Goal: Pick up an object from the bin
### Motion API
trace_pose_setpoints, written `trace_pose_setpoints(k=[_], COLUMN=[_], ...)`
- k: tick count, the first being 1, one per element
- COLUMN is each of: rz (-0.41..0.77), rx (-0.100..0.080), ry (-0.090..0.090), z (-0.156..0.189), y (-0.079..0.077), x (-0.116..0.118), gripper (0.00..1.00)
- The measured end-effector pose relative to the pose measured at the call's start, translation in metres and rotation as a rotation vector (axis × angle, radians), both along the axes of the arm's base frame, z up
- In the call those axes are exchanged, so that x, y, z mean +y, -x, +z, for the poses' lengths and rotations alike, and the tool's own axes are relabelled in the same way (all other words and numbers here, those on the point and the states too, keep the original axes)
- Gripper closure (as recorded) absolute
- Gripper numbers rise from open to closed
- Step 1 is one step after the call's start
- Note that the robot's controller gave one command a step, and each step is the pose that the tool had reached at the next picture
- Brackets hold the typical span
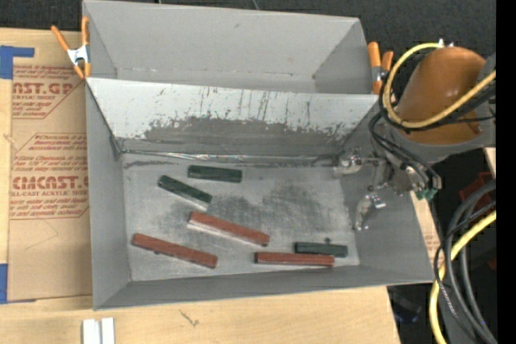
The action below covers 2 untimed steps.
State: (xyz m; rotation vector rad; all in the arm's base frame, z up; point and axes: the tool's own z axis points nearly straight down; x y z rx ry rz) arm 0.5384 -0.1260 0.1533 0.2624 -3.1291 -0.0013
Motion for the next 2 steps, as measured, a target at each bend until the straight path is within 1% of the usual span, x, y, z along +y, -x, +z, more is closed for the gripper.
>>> trace_pose_setpoints(k=[1, 2], rz=[0.078, 0.106], rx=[-0.009, 0.0], ry=[0.003, 0.007], z=[-0.047, -0.075], y=[0.007, 0.042], x=[0.009, 0.021], gripper=[0.0, 1.0])
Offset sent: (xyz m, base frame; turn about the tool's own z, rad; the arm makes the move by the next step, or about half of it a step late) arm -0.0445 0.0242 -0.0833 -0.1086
